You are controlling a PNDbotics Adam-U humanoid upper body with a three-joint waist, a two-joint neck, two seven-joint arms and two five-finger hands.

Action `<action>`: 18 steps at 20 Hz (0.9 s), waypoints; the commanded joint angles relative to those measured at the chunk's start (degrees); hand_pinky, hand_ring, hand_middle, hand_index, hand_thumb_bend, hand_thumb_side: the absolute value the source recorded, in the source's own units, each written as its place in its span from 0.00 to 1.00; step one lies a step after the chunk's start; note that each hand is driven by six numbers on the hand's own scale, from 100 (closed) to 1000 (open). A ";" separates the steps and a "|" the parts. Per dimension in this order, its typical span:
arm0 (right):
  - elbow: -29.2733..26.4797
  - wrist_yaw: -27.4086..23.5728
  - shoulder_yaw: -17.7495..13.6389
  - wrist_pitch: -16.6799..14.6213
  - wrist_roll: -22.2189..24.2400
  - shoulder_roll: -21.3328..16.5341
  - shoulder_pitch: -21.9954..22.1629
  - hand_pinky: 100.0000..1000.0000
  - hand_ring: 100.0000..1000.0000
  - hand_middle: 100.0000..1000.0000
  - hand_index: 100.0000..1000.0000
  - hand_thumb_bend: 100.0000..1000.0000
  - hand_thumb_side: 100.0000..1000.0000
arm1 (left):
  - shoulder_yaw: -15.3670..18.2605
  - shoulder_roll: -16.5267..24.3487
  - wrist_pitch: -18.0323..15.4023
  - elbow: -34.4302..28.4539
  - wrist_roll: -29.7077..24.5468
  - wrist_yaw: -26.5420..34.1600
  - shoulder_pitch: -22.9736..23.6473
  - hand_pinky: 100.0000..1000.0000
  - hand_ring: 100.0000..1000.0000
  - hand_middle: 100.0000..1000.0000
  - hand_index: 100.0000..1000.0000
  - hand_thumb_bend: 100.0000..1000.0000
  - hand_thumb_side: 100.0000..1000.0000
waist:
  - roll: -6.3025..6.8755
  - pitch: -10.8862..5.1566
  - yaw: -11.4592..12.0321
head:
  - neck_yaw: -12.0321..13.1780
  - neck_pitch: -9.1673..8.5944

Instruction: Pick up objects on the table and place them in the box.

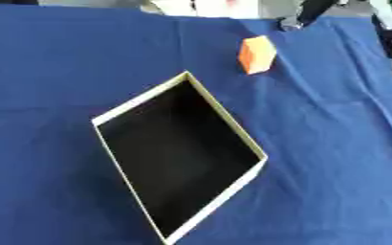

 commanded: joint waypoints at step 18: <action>0.53 3.75 3.50 -3.13 0.05 -1.96 -0.70 1.00 1.00 1.00 1.00 0.26 0.30 | 0.30 0.28 0.30 -1.00 -0.61 -0.31 -0.36 0.27 0.41 0.44 0.63 0.00 0.70 | 0.55 -1.19 0.33 | 0.09 -0.19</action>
